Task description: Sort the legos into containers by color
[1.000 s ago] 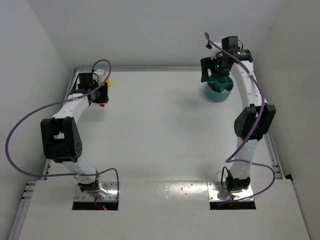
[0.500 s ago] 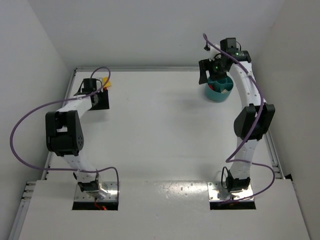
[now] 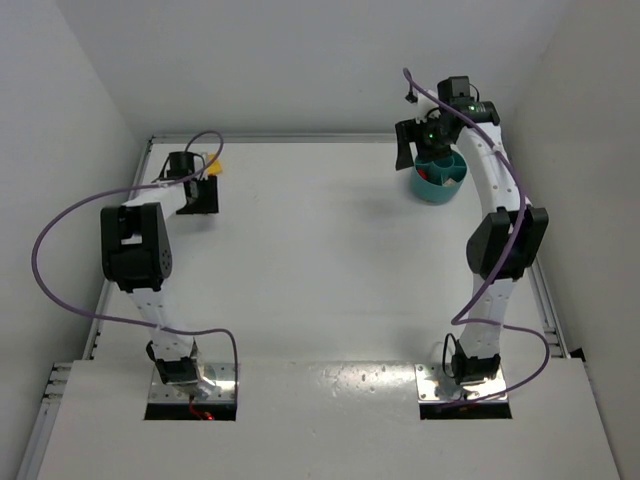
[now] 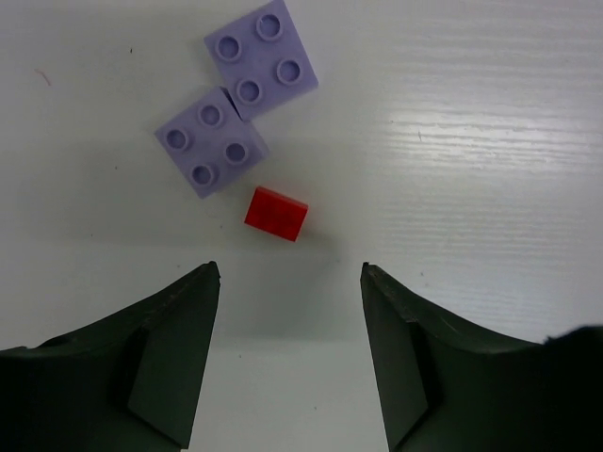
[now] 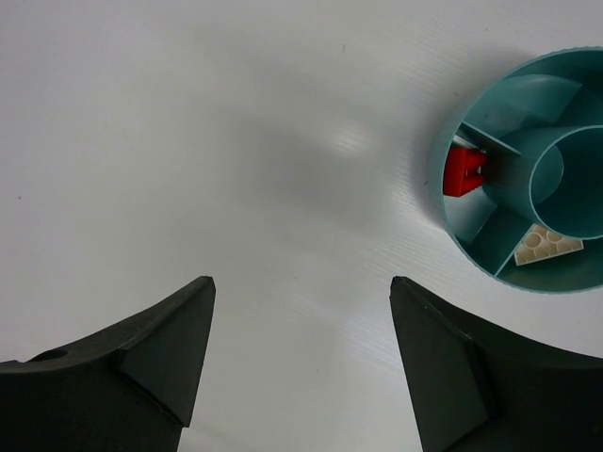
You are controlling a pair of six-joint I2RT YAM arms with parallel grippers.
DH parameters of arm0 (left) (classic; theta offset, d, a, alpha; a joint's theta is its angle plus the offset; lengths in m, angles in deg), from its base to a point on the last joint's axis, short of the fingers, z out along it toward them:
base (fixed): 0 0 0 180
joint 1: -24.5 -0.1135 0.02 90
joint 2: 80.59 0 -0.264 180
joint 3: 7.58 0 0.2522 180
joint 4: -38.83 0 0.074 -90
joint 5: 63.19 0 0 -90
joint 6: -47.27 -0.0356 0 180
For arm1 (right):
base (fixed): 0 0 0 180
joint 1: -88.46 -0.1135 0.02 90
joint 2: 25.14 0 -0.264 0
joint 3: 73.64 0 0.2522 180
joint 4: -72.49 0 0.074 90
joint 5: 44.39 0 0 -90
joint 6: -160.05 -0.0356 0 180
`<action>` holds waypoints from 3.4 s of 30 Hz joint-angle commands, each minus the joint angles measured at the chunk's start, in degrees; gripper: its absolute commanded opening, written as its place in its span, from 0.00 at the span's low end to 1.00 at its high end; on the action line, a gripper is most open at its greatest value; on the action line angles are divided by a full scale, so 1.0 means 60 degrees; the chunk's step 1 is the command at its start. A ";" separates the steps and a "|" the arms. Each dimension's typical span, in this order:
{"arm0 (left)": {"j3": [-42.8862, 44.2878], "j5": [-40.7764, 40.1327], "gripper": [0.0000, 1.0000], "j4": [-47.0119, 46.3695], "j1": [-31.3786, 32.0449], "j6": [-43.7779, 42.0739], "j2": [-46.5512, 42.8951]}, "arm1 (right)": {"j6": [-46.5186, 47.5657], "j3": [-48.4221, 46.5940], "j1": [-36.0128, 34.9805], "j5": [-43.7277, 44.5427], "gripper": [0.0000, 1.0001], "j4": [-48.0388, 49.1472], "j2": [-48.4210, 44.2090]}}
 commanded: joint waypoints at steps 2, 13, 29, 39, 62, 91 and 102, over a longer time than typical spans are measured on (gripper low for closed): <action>0.0420 0.0225 0.67 -0.0199 -0.0271 -0.0437 0.0473 | 0.0001 -0.0394 -0.0075 -0.0151 0.76 0.0028 0.0110; 0.0610 0.1291 0.66 -0.0301 -0.0359 -0.0995 0.1089 | 0.0001 -0.0570 -0.0075 -0.0063 0.76 -0.0060 0.0198; 0.1387 0.1924 0.52 0.0138 -0.0359 -0.1712 0.1924 | 0.0001 -0.0570 -0.0075 0.0025 0.76 -0.0060 0.0198; 0.0874 0.1924 0.52 0.0679 -0.0622 -0.2328 0.1660 | 0.0089 -0.0482 -0.0163 0.0025 0.76 -0.0148 0.0198; 0.0537 0.2100 0.49 0.0856 -0.0886 -0.2621 0.1600 | 0.0089 -0.0482 -0.0163 0.0025 0.76 -0.0148 0.0198; -0.1688 0.9025 0.16 0.0886 0.0094 -0.1949 -0.3171 | -0.5576 0.5727 -0.0617 -0.8613 0.69 0.5574 -0.1077; -0.2362 0.9556 0.16 0.0184 0.2144 -0.1068 -0.5282 | -1.1844 0.7530 -0.2021 -1.0491 0.70 1.2658 -0.1180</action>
